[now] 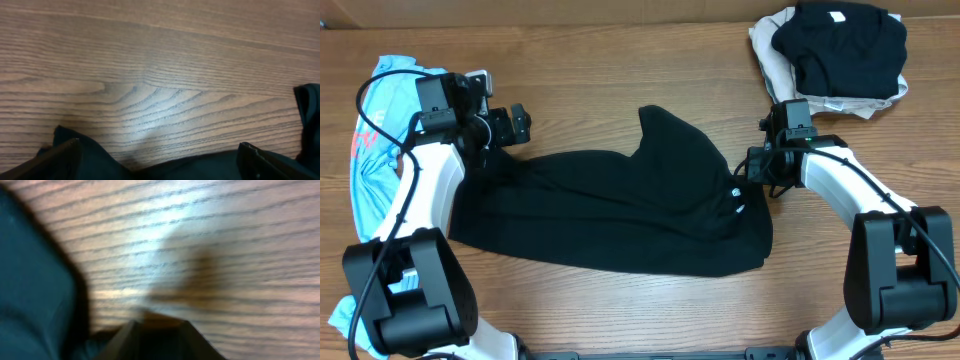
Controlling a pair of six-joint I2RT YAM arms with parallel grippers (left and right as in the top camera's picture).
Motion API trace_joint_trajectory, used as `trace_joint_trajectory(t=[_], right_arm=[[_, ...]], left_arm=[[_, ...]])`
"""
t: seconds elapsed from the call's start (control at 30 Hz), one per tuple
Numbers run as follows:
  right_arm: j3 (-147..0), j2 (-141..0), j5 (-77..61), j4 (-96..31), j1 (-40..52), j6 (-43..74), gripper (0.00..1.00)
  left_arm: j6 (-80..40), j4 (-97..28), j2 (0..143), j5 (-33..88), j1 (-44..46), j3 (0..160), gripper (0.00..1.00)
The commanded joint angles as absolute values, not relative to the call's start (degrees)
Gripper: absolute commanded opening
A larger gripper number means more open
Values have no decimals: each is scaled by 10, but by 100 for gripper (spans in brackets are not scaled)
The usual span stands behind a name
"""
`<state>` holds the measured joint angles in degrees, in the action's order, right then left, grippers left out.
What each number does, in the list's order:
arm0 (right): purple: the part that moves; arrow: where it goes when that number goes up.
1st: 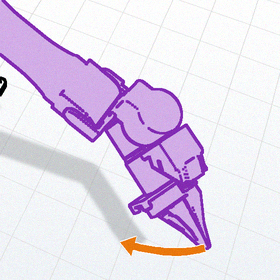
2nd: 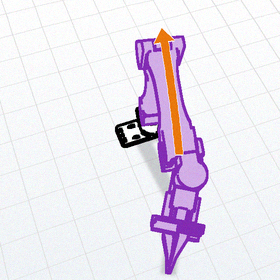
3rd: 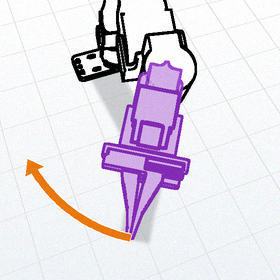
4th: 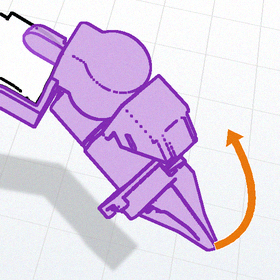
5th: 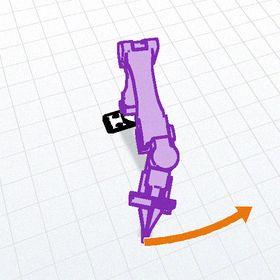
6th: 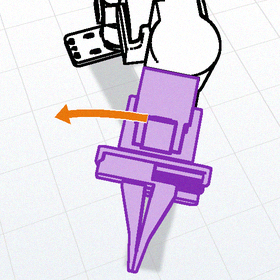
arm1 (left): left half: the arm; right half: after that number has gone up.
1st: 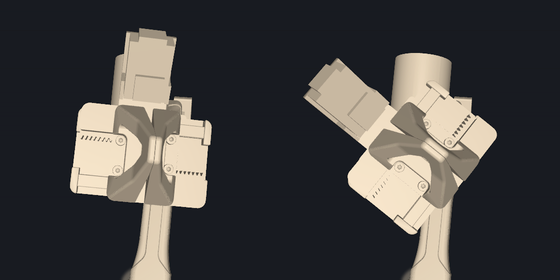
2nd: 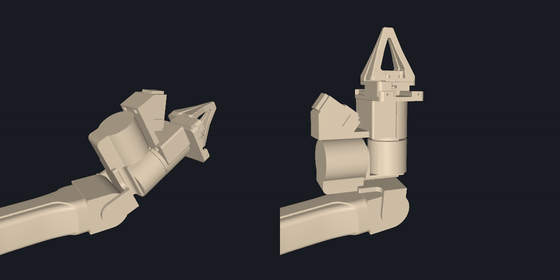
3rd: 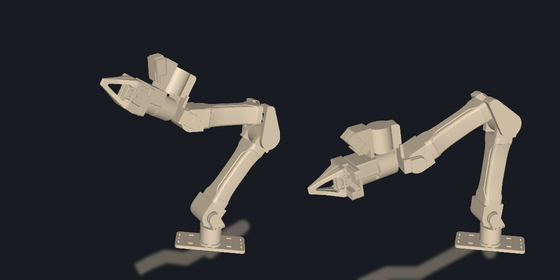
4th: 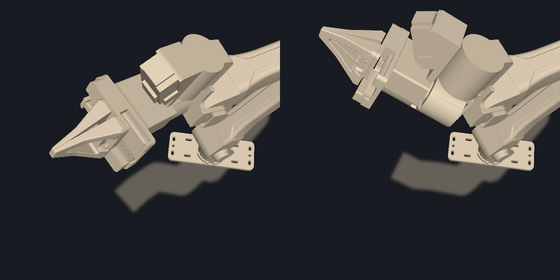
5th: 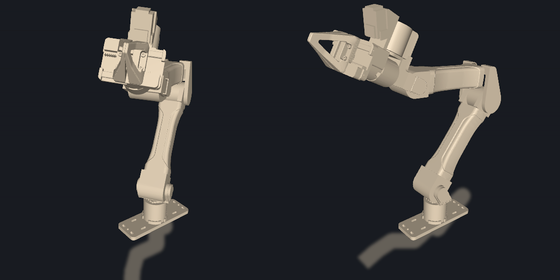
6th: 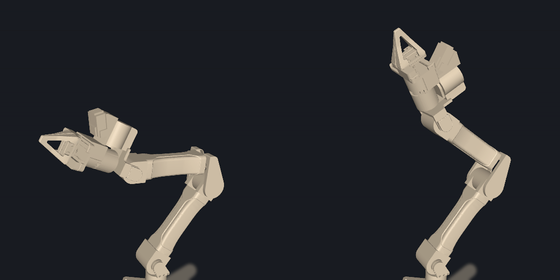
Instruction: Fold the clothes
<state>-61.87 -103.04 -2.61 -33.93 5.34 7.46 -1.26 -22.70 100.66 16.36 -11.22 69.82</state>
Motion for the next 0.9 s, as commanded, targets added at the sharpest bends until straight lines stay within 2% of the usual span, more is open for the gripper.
trace_joint_trajectory(t=[0.0,0.1,0.27,0.3,0.33,0.4,0.43,0.6,0.8,0.87], right_arm=[[-611,-1031,0,-333,54,73,19],[-611,-1031,-1,-332,53,97,4],[-611,-1031,-45,-338,53,100,6],[-611,-1031,-64,-339,53,95,22],[-611,-1031,-91,-340,53,87,50],[-611,-1031,-105,-340,53,87,68],[-611,-1031,-110,-340,53,87,74],[-611,-1031,-113,-348,54,87,74],[-600,-1037,-113,-344,55,87,53],[-593,-1037,-112,-343,55,87,49]], left_arm=[[0,-228,1031,174,-112,699,100],[0,-229,1044,174,-111,699,95],[1,-231,1051,174,-110,699,93],[1,-231,1051,174,-109,699,94],[3,-230,1051,174,-109,699,94],[3,-231,1051,174,-109,699,94],[3,-231,1051,174,-108,699,93],[3,-237,1051,174,-108,699,92],[3,-237,1051,174,-108,699,92],[3,-238,1051,174,-108,699,92]])
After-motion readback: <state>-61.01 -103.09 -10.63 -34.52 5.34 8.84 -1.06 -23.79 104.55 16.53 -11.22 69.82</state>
